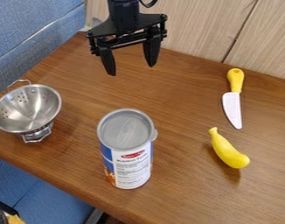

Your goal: Move the knife to the left side of the table

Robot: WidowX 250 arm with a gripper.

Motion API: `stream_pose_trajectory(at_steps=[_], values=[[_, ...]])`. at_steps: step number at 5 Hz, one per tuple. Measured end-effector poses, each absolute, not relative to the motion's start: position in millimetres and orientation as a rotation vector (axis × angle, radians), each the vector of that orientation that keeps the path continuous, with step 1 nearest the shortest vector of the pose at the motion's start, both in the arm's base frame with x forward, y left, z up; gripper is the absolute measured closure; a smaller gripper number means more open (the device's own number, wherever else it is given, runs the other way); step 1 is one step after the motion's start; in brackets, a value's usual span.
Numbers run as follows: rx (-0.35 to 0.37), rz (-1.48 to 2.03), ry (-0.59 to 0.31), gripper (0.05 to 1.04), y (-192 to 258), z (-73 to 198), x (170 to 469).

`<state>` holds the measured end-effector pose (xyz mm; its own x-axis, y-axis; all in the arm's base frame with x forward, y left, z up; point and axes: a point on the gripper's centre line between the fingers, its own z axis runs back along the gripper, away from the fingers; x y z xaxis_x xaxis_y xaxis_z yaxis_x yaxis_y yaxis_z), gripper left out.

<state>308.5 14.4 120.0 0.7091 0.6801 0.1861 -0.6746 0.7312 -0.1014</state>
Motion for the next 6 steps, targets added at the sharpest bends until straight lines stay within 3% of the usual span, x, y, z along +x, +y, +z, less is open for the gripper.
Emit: stream_pose_trajectory(at_steps=[1, 3, 5, 6], values=[[-0.023, 0.75, -0.192, 0.083, 14, 113, 307], [-0.099, 0.52, -0.158, 0.083, -33, 104, 298], [-0.171, 0.373, -0.19, 0.083, -91, 98, 337], [-0.171, 0.345, -0.226, 0.083, -115, 94, 361]])
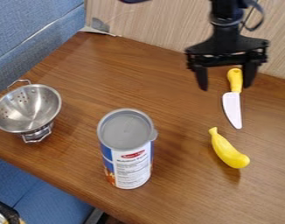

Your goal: Move the knife to the left side of the table

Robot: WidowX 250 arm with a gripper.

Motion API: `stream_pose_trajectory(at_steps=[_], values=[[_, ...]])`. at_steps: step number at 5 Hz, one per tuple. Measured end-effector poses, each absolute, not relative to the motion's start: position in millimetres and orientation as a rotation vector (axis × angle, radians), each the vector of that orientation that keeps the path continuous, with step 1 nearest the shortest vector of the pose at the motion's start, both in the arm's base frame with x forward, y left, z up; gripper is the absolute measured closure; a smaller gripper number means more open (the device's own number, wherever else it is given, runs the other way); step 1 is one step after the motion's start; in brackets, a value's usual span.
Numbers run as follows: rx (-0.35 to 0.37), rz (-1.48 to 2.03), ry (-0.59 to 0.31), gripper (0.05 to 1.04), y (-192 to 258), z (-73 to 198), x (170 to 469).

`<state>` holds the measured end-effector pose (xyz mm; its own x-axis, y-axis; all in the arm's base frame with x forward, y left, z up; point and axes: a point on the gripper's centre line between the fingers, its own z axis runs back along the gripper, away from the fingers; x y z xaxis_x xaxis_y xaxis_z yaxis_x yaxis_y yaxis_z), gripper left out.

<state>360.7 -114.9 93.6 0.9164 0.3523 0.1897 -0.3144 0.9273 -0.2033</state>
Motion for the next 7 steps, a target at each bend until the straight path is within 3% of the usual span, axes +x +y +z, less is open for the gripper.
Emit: stream_pose_trajectory(at_steps=[3, 5, 6, 7], values=[[-0.029, 0.489, -0.317, 0.083, -134, 72, 418], [0.025, 0.554, -0.28, 0.083, -130, 46, 425], [0.02, 0.584, -0.26, 0.133, -125, 35, 431], [0.03, 0.59, -0.276, 0.397, -125, 35, 437]])
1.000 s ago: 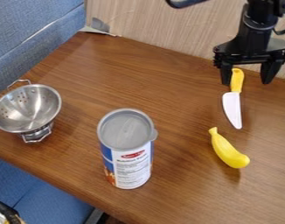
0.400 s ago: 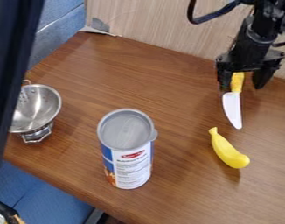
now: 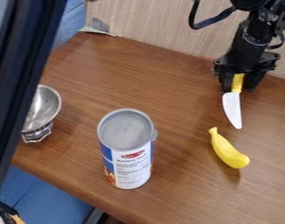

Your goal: Move the knife to the left side of the table

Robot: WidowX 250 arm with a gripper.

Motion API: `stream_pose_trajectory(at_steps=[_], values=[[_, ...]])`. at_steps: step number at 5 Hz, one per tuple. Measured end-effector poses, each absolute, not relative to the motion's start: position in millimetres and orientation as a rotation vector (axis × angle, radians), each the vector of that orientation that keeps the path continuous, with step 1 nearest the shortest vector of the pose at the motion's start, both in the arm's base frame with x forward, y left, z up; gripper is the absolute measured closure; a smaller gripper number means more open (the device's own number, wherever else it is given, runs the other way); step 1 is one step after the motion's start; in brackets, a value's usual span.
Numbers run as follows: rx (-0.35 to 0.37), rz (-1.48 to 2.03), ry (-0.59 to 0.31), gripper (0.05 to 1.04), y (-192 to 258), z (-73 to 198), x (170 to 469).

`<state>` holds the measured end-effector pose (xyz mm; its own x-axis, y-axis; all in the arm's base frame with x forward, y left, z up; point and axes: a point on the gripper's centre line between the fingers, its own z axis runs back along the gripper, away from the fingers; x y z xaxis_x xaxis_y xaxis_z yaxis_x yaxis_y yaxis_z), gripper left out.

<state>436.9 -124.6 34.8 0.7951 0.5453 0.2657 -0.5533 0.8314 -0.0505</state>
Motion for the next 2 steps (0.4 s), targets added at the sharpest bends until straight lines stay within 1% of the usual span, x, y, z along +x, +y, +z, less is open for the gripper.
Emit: stream_pose_trajectory(at_steps=[1, 2], values=[[0.036, 0.594, -0.287, 0.698, -123.2, 35.3, 438.0], [0.039, 0.594, -0.274, 0.721, -122.8, 32.1, 434.4]])
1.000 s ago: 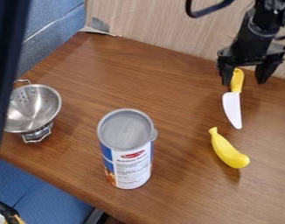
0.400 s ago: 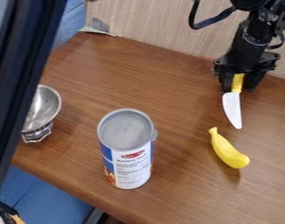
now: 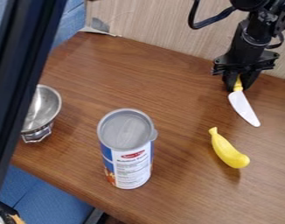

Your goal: Move the knife to the left side of the table

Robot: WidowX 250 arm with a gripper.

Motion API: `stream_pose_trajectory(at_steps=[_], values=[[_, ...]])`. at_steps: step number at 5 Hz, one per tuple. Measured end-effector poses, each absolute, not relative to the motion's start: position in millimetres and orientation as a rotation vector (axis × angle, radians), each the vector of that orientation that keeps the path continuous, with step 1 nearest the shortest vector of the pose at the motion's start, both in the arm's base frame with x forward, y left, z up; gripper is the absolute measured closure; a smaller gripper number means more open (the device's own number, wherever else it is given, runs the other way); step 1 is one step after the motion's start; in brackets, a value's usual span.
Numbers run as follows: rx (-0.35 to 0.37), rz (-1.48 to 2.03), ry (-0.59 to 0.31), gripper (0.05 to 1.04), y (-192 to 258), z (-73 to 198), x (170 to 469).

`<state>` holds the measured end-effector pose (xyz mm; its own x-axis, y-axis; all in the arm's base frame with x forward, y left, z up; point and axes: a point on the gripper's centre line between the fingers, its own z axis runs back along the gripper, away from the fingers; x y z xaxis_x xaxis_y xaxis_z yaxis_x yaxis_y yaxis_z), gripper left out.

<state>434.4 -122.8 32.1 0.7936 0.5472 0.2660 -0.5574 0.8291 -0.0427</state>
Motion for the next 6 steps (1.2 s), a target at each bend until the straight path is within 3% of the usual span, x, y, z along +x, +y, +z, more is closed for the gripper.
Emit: stream_pose_trajectory(at_steps=[1, 3, 4, 6], values=[[0.03, 0.583, -0.252, 0.721, -124, 35, 428], [-0.045, 0.638, -0.286, 0.721, -98, 73, 424], [-0.085, 0.717, -0.302, 0.721, -64, 97, 421], [-0.045, 0.861, -0.33, 0.721, 18, 107, 414]])
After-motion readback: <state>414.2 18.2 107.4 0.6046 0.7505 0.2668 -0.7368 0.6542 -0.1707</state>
